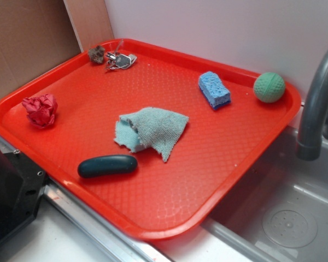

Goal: Grab the blue sponge.

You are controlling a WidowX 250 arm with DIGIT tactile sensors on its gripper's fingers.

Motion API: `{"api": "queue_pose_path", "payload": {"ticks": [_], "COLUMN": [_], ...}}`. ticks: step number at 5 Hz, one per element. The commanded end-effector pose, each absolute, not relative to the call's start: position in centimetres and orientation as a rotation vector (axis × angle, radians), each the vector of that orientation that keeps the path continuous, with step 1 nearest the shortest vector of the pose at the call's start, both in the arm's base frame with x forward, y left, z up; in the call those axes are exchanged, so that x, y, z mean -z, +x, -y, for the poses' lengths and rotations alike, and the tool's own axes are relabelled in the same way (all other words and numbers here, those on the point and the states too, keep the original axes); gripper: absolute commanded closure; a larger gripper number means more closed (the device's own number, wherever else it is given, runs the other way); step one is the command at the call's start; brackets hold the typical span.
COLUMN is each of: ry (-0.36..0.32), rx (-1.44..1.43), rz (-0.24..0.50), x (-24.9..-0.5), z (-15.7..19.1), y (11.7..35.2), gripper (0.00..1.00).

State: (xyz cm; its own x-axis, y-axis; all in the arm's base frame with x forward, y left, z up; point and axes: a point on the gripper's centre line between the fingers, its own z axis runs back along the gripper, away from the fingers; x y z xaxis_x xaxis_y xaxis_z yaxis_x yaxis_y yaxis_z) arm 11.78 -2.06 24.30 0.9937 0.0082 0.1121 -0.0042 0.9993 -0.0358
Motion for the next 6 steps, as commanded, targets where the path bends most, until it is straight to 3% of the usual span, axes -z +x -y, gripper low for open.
{"api": "queue_pose_path", "payload": {"ticks": [1,5,6], "ry": [-0.036,-0.036,-0.056], "rx": [-0.006,-0.006,-0.259], "rz": [0.112,0.112,0.096], "x": [-24.3,-24.3,-19.8], "z": [2.1,2.1,2.1], "y": [11.8,11.8,16.8], "gripper": [0.0,0.0,0.0]}}
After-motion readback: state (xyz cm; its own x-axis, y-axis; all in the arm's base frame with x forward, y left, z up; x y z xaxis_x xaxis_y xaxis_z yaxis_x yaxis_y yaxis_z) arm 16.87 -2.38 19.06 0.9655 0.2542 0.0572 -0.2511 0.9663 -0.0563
